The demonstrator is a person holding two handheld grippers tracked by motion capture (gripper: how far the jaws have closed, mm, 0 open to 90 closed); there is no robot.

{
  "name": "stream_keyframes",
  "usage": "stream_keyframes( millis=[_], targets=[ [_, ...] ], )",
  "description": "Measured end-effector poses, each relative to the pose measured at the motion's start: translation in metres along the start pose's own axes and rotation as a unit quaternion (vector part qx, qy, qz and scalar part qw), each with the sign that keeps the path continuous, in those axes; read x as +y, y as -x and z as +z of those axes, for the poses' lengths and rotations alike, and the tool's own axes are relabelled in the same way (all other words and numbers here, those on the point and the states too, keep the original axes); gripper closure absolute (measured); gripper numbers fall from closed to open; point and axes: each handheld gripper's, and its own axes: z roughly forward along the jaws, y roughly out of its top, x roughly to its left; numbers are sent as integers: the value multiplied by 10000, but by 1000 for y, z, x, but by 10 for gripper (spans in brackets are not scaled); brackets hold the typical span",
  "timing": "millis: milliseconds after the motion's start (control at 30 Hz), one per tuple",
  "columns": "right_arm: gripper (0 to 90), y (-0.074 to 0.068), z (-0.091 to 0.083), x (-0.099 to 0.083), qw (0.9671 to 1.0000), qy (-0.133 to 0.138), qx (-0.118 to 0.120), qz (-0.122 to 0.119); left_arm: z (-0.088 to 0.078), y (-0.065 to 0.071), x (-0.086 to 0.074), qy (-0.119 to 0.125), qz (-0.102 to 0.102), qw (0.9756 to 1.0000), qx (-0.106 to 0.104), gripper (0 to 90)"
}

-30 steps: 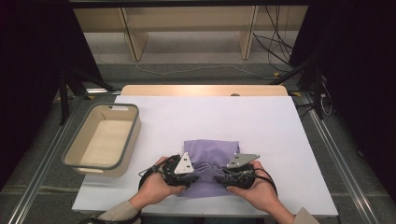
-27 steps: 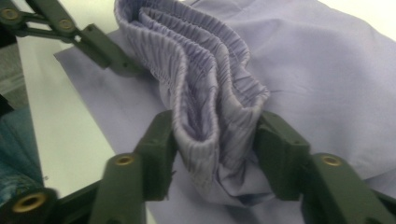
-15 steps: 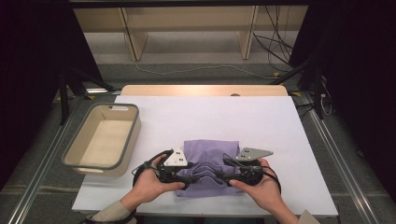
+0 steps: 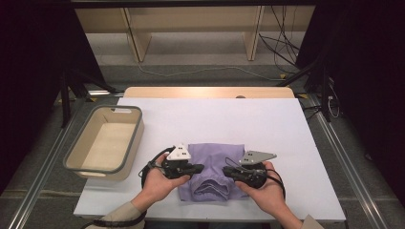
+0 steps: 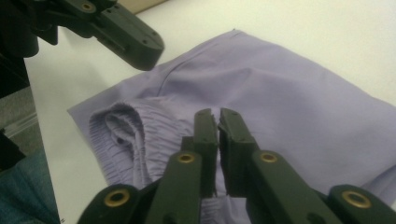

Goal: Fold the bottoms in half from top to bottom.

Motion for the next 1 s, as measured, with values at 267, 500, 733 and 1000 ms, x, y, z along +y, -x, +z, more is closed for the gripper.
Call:
stream_keyframes(
  millis=[267, 500, 733, 1000],
  targets=[
    [885, -3, 9, -3, 9996, -233, 162, 20, 10, 11, -4, -258, 394, 9988, -129, 894],
    [877, -4, 16, -10, 9969, -734, 267, 33, 18, 14, -13, -645, 654, 9956, -178, 894],
    [900, -7, 21, -15, 9900, -1366, 343, 88, 27, 19, -20, -999, 677, 9922, -302, 894],
    [900, -3, 16, -1, 9960, -892, 21, -71, 29, 19, -21, -1065, 690, 9915, -291, 889]
  ],
)
